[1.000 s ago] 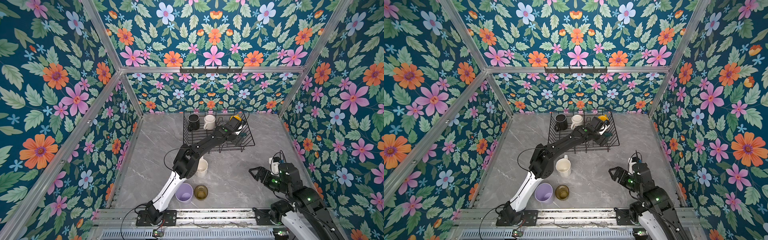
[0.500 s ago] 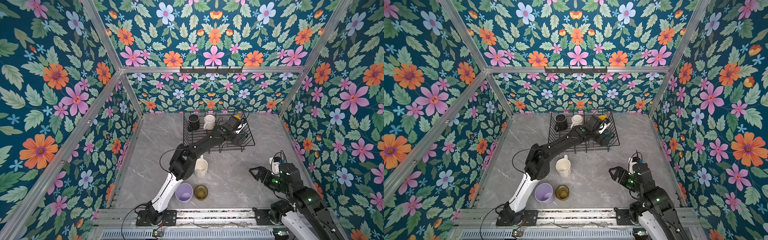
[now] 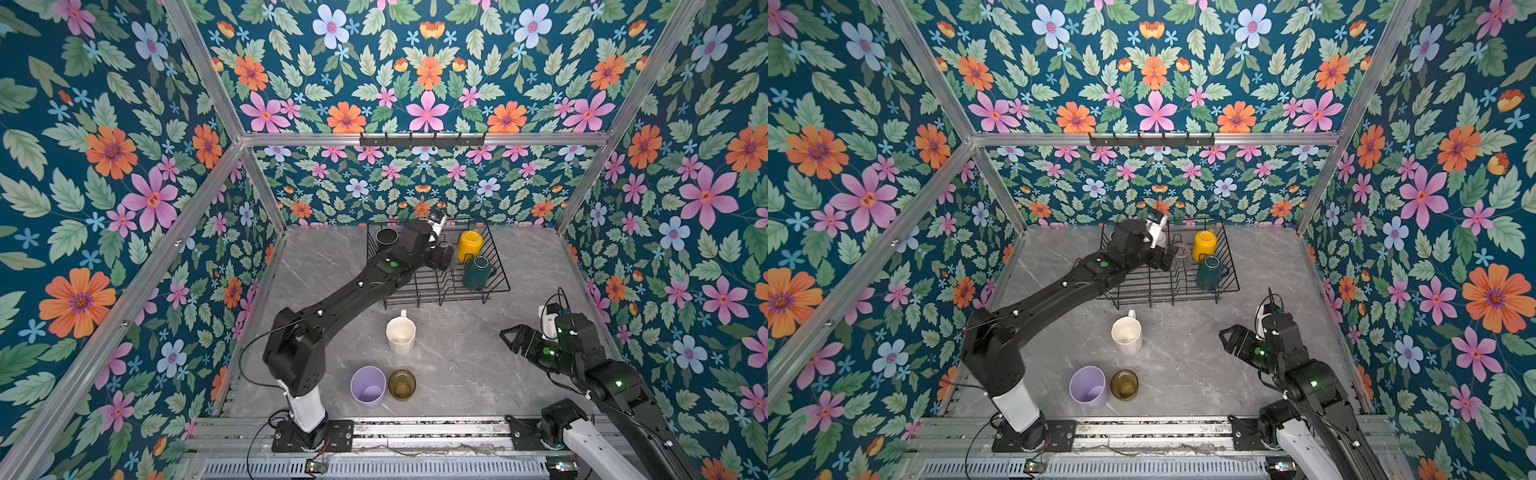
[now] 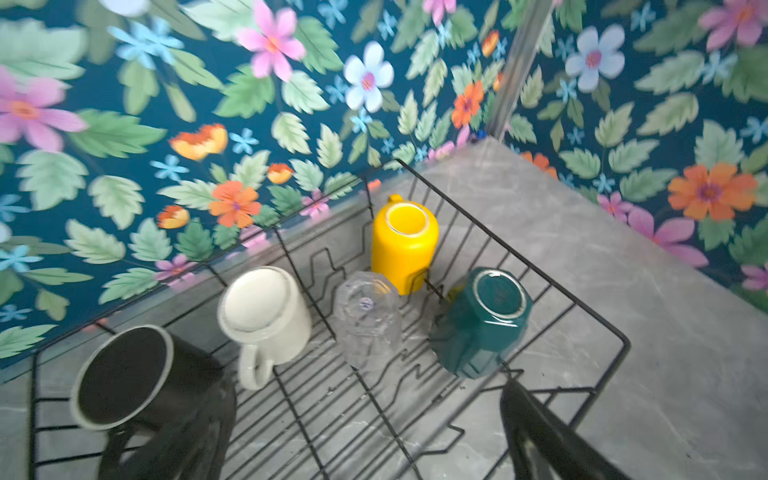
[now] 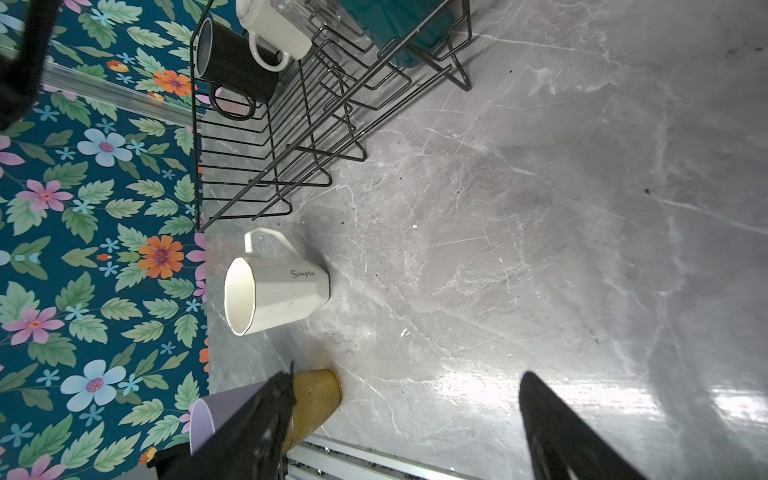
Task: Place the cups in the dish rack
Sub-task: 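Open the left gripper and withdraw it while the right gripper reaches toward the white mug, then lower the right gripper over the rim of the white mug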
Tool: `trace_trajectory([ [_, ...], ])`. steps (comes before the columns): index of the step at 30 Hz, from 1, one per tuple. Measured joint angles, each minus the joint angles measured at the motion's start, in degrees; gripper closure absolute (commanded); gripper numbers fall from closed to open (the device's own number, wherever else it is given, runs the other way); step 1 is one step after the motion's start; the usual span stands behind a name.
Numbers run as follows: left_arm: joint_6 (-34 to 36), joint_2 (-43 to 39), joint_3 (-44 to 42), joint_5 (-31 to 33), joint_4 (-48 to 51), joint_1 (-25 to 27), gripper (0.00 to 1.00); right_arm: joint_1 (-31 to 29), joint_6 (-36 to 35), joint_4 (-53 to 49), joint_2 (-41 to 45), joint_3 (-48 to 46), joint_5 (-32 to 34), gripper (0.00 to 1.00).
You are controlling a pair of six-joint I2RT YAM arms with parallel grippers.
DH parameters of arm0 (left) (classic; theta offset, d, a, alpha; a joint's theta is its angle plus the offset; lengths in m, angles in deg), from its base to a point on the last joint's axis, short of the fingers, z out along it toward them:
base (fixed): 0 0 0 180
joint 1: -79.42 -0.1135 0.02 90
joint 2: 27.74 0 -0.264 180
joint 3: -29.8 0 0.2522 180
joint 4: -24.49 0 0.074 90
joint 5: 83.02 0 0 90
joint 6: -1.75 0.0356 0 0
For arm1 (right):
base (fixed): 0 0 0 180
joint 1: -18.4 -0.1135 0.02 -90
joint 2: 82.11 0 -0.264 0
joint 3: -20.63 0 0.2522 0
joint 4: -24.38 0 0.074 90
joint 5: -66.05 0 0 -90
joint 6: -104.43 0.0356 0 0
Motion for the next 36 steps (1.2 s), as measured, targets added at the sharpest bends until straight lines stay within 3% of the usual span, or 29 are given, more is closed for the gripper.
trace_trajectory([
  [5, -4.59, -14.86, -14.34, 0.22, -4.68, -7.61, 0.0, -2.71, -0.04, 0.33, -4.31, 1.64, 0.68, 0.2],
  [13, -8.55, -31.45, -27.61, -1.4, -7.61, -18.14, 0.0, -17.29, 0.79, 2.82, -16.33, 7.69, 9.81, 0.22],
  [23, -8.74, -35.89, -28.44, -1.84, -3.15, -26.95, 0.0, -32.15, 3.56, 4.63, -36.61, 20.52, 19.1, 0.26],
  [31, -10.27, -38.1, -30.88, -1.22, -2.05, -30.03, 0.0, -38.25, 9.01, 5.51, -50.56, 30.56, 21.84, 0.28],
  [36, -10.23, -39.82, -31.74, -1.51, -2.01, -30.23, 0.0, -38.36, 11.02, 6.99, -55.52, 31.87, 22.01, 0.31],
])
